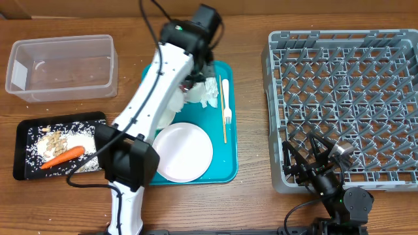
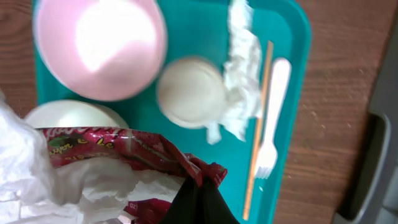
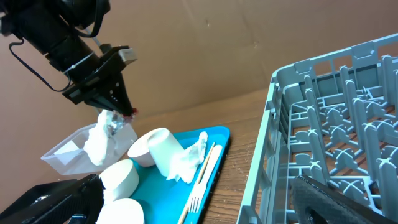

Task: Sort waste into correct bins and load items into the dishwasher rack
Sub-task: 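Carry the wrapper and tissue left into the clear plastic bin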

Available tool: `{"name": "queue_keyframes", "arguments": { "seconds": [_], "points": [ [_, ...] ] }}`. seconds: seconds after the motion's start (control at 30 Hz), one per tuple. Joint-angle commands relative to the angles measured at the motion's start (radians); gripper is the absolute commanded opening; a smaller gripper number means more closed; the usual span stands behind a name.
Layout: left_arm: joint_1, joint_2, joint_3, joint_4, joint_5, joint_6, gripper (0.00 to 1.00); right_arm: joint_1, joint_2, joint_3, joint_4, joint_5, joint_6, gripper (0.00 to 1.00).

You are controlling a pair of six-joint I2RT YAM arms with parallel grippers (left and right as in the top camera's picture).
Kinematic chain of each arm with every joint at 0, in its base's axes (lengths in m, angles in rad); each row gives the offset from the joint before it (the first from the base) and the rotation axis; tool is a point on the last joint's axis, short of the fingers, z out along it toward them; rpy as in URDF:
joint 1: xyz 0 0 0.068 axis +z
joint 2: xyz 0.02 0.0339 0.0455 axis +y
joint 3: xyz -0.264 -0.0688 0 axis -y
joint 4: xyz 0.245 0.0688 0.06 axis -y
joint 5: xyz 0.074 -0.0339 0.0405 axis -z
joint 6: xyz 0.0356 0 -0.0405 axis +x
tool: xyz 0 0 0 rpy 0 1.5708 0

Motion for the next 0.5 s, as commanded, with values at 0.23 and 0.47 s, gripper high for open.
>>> {"name": "queue_keyframes", "arguments": {
  "seconds": [0.23, 0.47],
  "points": [
    [0.476, 0.002, 0.026, 0.153, 0.047, 0.098, 0.04, -0.002, -0.008, -0.010, 0.002, -0.008, 0.008, 1.00],
    [0.675, 0.018, 0.001, 0.360, 0.071, 0.101, 0.17, -0.002, -0.008, -0.010, 0.002, -0.008, 0.008, 1.00]
  ]
}}
